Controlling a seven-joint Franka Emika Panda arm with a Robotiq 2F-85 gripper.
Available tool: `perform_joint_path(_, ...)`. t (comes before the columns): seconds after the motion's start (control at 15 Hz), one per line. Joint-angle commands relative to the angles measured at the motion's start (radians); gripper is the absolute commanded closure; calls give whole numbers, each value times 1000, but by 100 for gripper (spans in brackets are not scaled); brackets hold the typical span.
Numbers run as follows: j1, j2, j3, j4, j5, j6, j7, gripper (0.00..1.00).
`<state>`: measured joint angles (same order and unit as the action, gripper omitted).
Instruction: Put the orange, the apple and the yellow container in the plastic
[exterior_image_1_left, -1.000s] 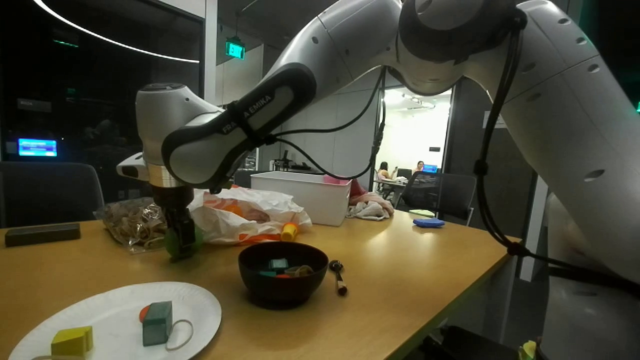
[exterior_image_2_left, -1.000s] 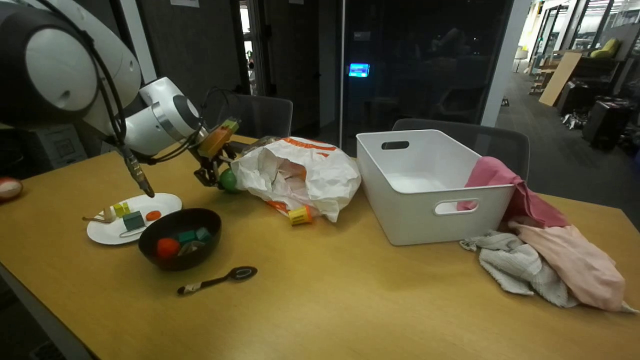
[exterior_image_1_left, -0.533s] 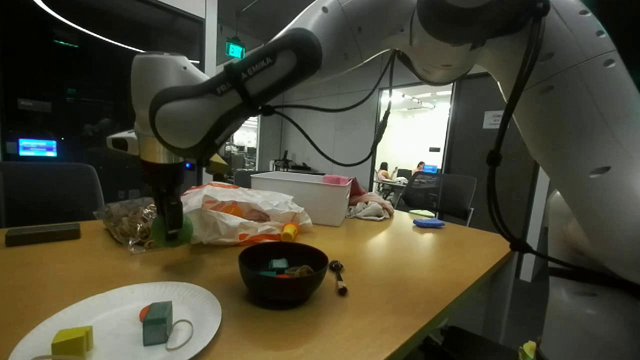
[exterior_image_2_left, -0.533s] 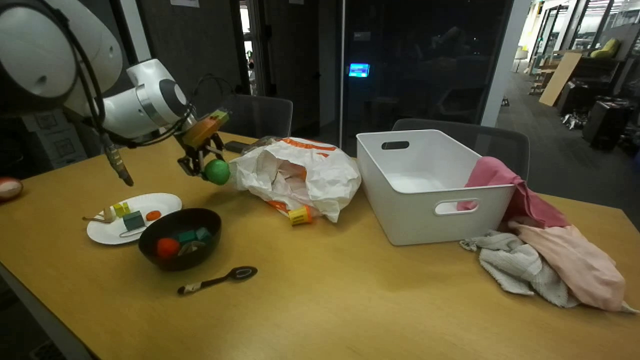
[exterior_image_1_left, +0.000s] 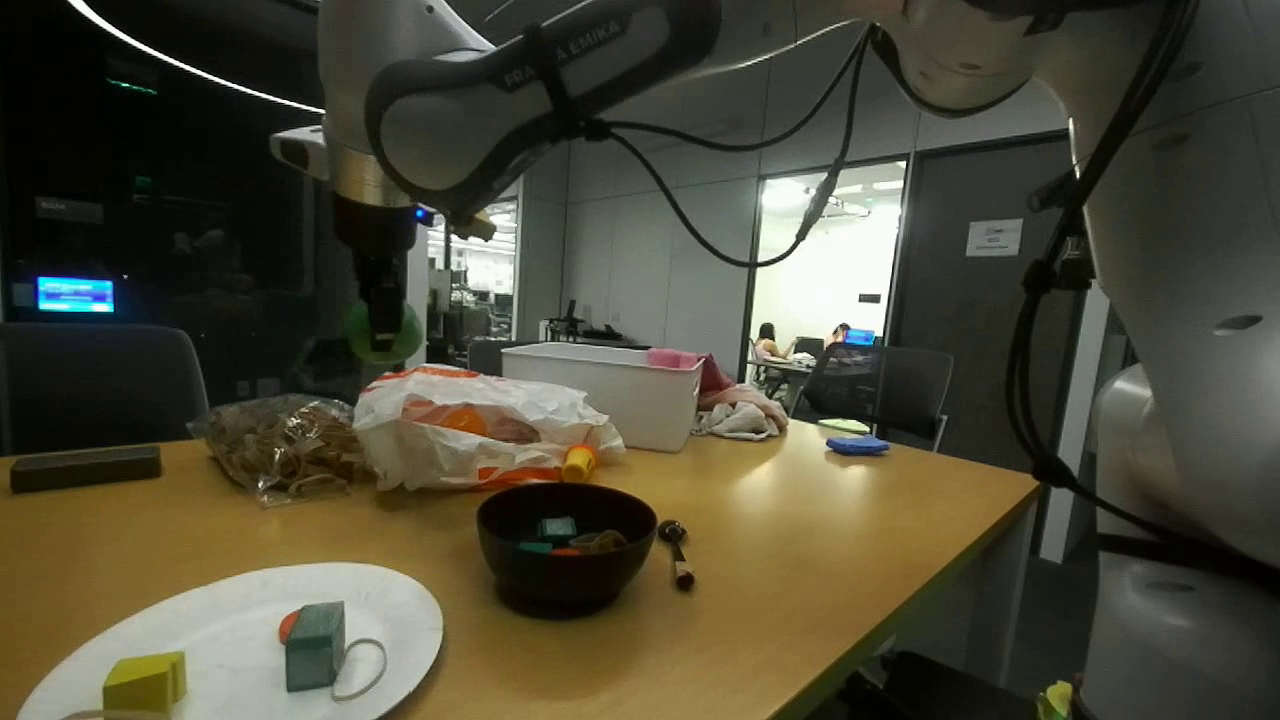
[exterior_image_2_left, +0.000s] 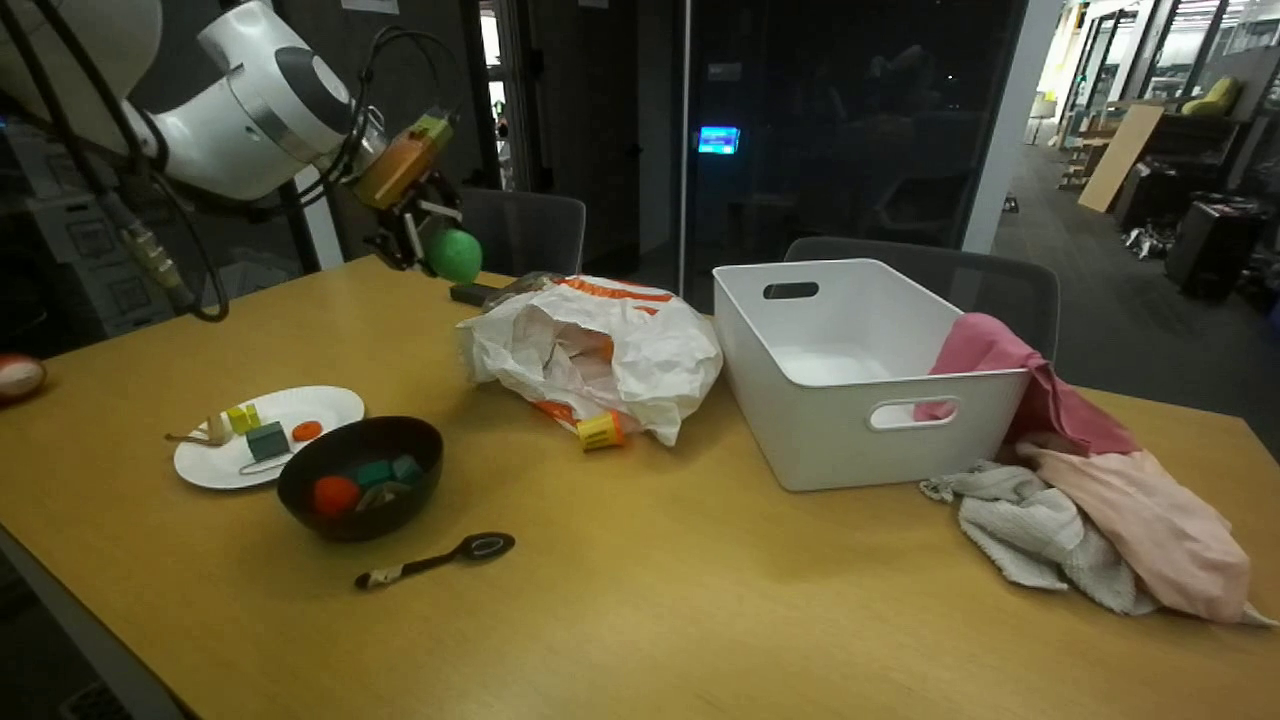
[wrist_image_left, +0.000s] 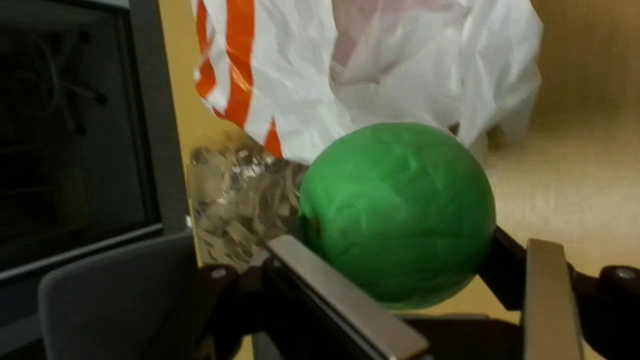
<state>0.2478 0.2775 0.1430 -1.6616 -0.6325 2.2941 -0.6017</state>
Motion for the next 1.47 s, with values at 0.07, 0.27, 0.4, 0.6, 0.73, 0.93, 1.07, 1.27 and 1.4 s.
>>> perform_joint_path(0.07, -41, -19, -72, -52, -167, -6, 184, 44)
perform_joint_path(0.27, -73, 4, -72, -97, -133, -71, 230, 44)
perform_joint_path(0.4, -86, 32, -69, -114, -127, -79, 253, 44)
perform_joint_path(0.6, -96, 83, -73, -105, -142, -53, 275, 44)
perform_joint_path(0.73, -90, 123, -86, -75, -189, -39, 289, 44)
perform_joint_path(0.93, -87, 165, -103, -25, -278, -16, 315, 44)
perform_joint_path(1.07, -89, 186, -109, 6, -326, -10, 322, 44)
perform_joint_path(1.27, -110, 211, -97, 43, -290, -24, 317, 44)
perform_joint_path(1.4, -124, 221, -92, 58, -249, -25, 319, 11)
